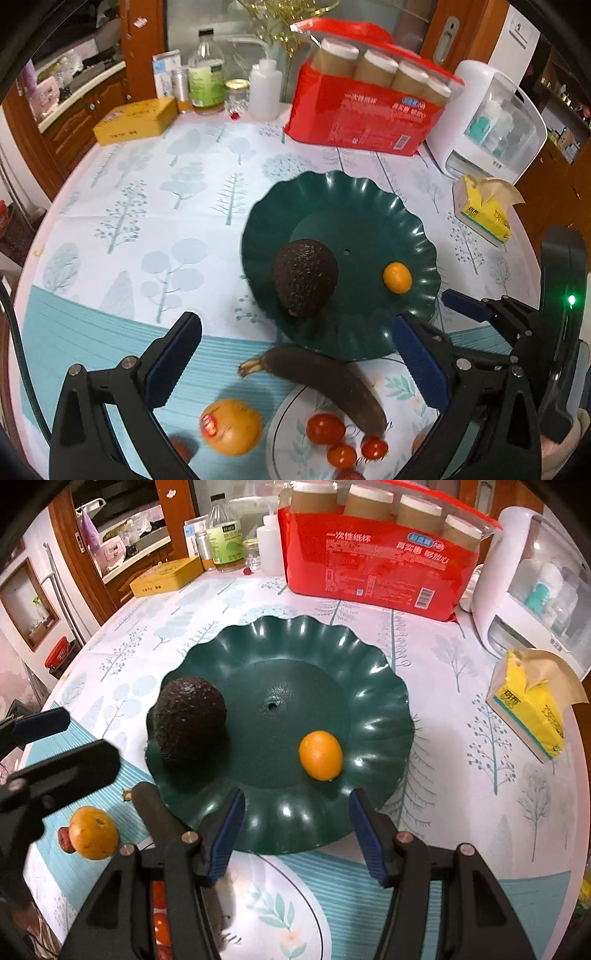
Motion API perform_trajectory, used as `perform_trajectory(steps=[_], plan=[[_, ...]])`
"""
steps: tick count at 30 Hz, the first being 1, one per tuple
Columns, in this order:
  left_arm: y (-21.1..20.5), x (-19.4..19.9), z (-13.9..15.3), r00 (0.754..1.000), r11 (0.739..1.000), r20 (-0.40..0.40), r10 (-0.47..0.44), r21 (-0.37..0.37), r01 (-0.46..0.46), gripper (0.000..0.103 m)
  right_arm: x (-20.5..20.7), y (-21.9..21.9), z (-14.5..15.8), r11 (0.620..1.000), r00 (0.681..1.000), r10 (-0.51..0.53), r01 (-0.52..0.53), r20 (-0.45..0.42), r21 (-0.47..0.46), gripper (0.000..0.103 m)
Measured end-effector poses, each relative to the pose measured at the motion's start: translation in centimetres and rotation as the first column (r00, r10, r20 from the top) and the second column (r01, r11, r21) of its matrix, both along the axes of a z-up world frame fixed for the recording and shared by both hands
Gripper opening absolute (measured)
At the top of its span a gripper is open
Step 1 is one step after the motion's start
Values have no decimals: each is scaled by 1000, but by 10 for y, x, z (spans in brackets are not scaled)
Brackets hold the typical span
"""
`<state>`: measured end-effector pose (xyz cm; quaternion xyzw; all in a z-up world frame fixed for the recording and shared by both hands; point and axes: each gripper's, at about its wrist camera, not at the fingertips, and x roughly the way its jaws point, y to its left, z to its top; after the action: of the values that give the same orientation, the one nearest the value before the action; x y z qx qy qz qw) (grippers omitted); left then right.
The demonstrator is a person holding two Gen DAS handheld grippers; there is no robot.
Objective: Organize fruits
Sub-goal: 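Withdraw both tools from the green plate back toward the remaining fruit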
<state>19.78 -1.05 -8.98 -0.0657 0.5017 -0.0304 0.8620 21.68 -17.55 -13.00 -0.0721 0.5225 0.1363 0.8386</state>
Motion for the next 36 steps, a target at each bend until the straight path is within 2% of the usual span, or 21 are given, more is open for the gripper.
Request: perform_trajectory(steps=[5,10,17,24,26,29,32,36], plan=[[6,-24,27,999,1000,49,-9,-16,10,102,-11,-7,21,999,999,-43,43,29,11,59],[11,-54,53,993,999,106,-47,-14,49,102,-30,-17,49,994,992,-101,96,80,60,59],[19,-92,70,989,998,139,-47,-24,51,102,-66,-21,83,986,975,-161,151,155,73,59],[21,-125,64,991,997,122,-61,-35,66,102,-107,-16,110,990,966,-141,131,218,57,59],[20,-135,61,989,997,126,-71,-18,74,102,-120,-17,113,989,964,-145,133,223,72,59],[16,-148,58,989,996,124,-86,12,85,102,-137,-20,110,986,962,-155,137,223,95,59],[16,-157,50,992,995,86,-96,8,95,102,-152,-18,102,989,967,-147,141,208,47,59],[16,-170,32,994,995,50,-97,13,96,102,-169,-20,88,991,977,-137,133,162,33,59]])
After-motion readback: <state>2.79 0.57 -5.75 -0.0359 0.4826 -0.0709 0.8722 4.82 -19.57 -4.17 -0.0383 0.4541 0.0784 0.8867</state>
